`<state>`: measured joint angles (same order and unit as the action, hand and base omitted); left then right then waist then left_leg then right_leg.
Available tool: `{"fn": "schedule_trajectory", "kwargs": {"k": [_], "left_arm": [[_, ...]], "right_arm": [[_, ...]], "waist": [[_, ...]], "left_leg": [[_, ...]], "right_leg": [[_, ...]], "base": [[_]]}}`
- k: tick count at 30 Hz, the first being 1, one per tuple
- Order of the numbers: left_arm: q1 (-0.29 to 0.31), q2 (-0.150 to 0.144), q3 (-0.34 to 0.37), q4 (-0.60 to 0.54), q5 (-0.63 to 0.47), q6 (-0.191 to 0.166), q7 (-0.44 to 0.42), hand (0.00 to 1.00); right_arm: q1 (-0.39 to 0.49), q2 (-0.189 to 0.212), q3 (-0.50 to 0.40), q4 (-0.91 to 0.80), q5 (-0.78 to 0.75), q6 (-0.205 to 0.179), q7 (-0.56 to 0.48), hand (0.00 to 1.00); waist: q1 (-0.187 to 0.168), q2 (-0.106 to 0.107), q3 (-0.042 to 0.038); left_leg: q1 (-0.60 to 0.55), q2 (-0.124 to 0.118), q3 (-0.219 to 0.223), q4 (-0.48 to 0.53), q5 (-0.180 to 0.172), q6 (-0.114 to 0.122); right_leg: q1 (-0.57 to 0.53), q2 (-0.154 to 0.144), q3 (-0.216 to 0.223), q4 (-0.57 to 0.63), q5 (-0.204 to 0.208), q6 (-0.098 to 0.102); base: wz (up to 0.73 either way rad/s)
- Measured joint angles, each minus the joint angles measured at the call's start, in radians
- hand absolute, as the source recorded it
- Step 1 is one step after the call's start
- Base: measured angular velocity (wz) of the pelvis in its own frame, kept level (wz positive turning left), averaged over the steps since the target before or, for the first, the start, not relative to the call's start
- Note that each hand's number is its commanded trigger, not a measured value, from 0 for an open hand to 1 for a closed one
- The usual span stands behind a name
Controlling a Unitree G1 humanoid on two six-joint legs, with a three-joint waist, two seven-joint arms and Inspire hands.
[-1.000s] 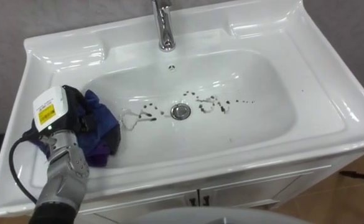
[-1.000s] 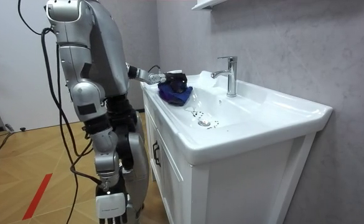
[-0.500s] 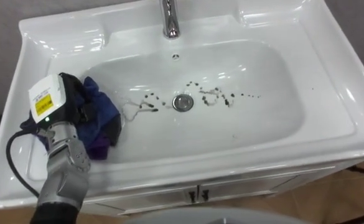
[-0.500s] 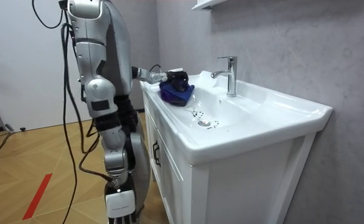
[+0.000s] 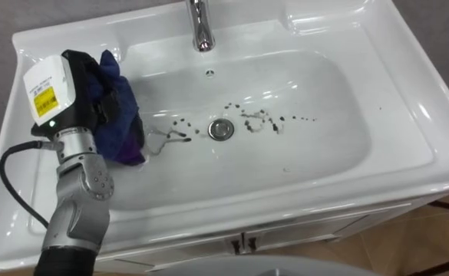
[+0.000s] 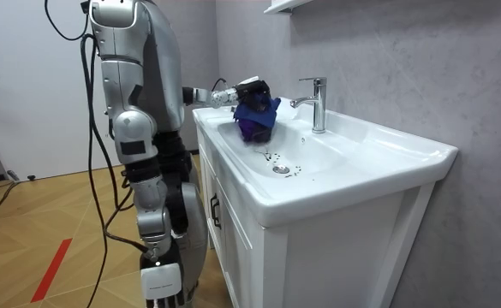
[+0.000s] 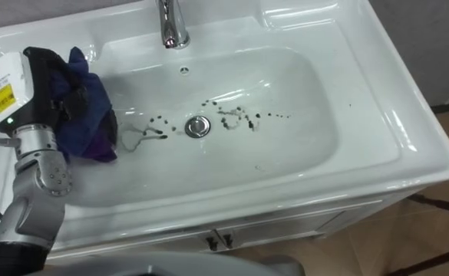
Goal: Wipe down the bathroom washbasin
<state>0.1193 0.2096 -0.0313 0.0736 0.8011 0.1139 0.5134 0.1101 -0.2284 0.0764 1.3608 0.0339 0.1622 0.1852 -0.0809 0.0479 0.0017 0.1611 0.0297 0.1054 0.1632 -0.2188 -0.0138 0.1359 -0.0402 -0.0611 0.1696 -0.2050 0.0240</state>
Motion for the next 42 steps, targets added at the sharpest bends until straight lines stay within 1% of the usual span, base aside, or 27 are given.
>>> {"fn": "schedule_trajectory", "kwargs": {"k": [1,3,7,11,14,18,19,21,22,24,26,28,31,33,37,38,40,42], "left_arm": [[0.000,0.000,-0.005,0.000,0.000,-0.008,0.009,1.00],[0.000,0.000,-0.013,0.000,0.000,-0.013,0.021,1.00],[0.000,0.000,-0.015,0.000,0.001,-0.030,0.025,1.00],[0.003,0.000,-0.021,0.000,0.002,-0.030,0.025,1.00],[0.004,0.004,-0.040,0.001,0.008,-0.029,0.025,1.00],[0.009,0.004,-0.061,0.003,0.067,-0.029,0.024,1.00],[0.009,0.004,-0.066,0.004,0.067,-0.029,0.024,1.00],[0.011,0.004,-0.071,0.004,0.067,-0.029,0.021,1.00],[0.012,0.004,-0.073,0.008,0.070,-0.029,0.020,1.00],[0.012,0.004,-0.080,0.032,0.077,-0.027,0.020,1.00],[0.023,0.003,-0.096,0.048,0.082,-0.026,0.019,1.00],[0.052,0.003,-0.104,0.052,0.113,-0.027,0.019,1.00],[0.062,0.003,-0.105,0.089,0.143,-0.025,0.018,1.00],[0.069,0.003,-0.105,0.113,0.153,-0.017,0.015,1.00],[0.071,0.004,-0.112,0.146,0.165,0.021,-0.011,1.00],[0.071,0.004,-0.112,0.151,0.177,0.028,-0.017,1.00],[0.066,0.004,-0.112,0.203,0.231,0.039,-0.021,1.00],[0.066,0.004,-0.111,0.235,0.272,0.045,-0.025,1.00]], "right_arm": [[0.001,0.001,0.000,0.000,0.000,0.000,0.000,0.00],[0.004,0.002,0.000,0.002,-0.001,0.000,0.002,0.00],[0.010,0.003,0.000,0.012,-0.001,0.000,0.009,0.00],[0.011,0.006,0.001,0.016,-0.001,0.001,0.019,0.00],[0.009,0.006,0.001,0.015,-0.005,0.001,0.030,0.00],[0.005,0.006,0.000,0.015,-0.028,0.001,0.037,0.00],[0.001,0.006,0.001,0.015,-0.039,0.001,0.037,0.00],[0.004,0.006,0.000,0.015,-0.040,0.001,0.037,0.00],[0.003,0.006,0.001,0.016,-0.040,0.000,0.037,0.00],[0.002,0.006,0.001,0.021,-0.040,0.001,0.036,0.00],[0.003,0.007,0.001,0.021,-0.040,0.001,0.036,0.00],[0.004,0.008,0.001,0.022,-0.040,0.002,0.036,0.00],[0.002,0.008,0.000,0.023,-0.040,0.004,0.036,0.00],[-0.003,0.008,0.001,0.018,-0.040,0.005,0.037,0.00],[0.000,0.008,0.020,0.011,-0.040,0.017,0.038,0.00],[0.000,0.008,0.020,0.011,-0.040,0.020,0.039,0.00],[-0.003,0.008,0.020,0.011,-0.039,0.032,0.036,0.00],[-0.002,0.009,0.020,0.010,-0.035,0.032,0.036,0.00]], "waist": [[0.000,0.000,-0.0001],[0.000,0.000,-0.0002],[0.000,0.000,0.0000],[0.000,0.000,-0.0001],[-0.003,0.000,0.0000],[-0.005,-0.001,0.0010],[-0.005,-0.001,0.0010],[-0.006,-0.002,0.0016],[-0.006,-0.005,0.0031],[-0.008,-0.007,0.0044],[-0.009,-0.008,0.0049],[-0.017,-0.013,0.0059],[-0.019,-0.018,0.0069],[-0.017,-0.019,0.0060],[-0.021,-0.022,0.0044],[-0.021,-0.022,0.0041],[-0.021,-0.024,0.0044],[-0.022,-0.021,0.0027]], "left_leg": [[0.000,0.000,0.000,0.000,0.000,0.000],[0.000,0.000,0.001,0.000,0.000,0.000],[0.000,0.000,0.001,0.000,0.000,0.000],[0.000,0.000,0.001,0.000,0.000,0.000],[-0.001,0.000,0.001,0.000,0.000,0.000],[-0.001,0.000,0.004,0.000,0.000,0.000],[-0.001,0.001,0.004,0.000,0.000,0.000],[-0.001,0.002,0.005,0.000,0.000,0.000],[-0.001,0.002,0.005,0.000,0.000,0.000],[0.001,0.003,0.005,0.000,0.000,0.000],[0.001,0.003,0.006,0.000,0.000,0.000],[0.002,0.004,0.008,0.000,0.000,0.000],[0.001,0.005,0.016,0.000,0.000,0.000],[0.001,0.005,0.026,0.000,0.000,0.000],[0.003,0.005,0.033,0.000,0.000,0.000],[0.004,0.005,0.033,0.000,0.000,0.000],[0.006,0.007,0.039,0.000,0.000,0.000],[0.005,0.007,0.044,0.000,0.000,0.000]], "right_leg": [[-0.001,0.000,0.001,0.000,0.000,0.000],[-0.002,0.000,0.002,0.000,0.000,0.000],[-0.003,0.000,0.002,0.001,0.000,0.000],[-0.006,0.000,0.003,0.001,0.001,0.000],[-0.006,0.000,0.004,0.005,0.001,0.000],[-0.008,0.001,0.005,0.006,0.001,0.000],[-0.007,0.001,0.006,0.005,0.001,0.000],[-0.007,0.002,0.006,0.005,0.002,-0.001],[-0.006,0.002,0.006,0.005,0.002,-0.002],[-0.003,0.002,0.006,0.005,0.002,-0.002],[-0.003,0.002,0.006,0.005,0.002,-0.002],[-0.004,0.003,0.008,0.005,0.002,-0.002],[-0.009,0.005,0.018,0.004,0.003,-0.002],[-0.011,0.006,0.028,0.003,0.003,-0.002],[-0.015,0.006,0.031,0.006,0.004,-0.001],[-0.015,0.006,0.032,0.007,0.004,-0.002],[-0.018,0.007,0.033,0.016,0.004,-0.002],[-0.020,0.007,0.034,0.016,0.004,-0.002]], "base": [[0.00],[0.00],[0.00],[0.00],[0.00],[0.00],[0.00],[0.00],[0.00],[0.00],[0.00],[0.00],[-0.07],[-0.14],[-0.04],[-0.05],[-0.05],[-0.02]]}}
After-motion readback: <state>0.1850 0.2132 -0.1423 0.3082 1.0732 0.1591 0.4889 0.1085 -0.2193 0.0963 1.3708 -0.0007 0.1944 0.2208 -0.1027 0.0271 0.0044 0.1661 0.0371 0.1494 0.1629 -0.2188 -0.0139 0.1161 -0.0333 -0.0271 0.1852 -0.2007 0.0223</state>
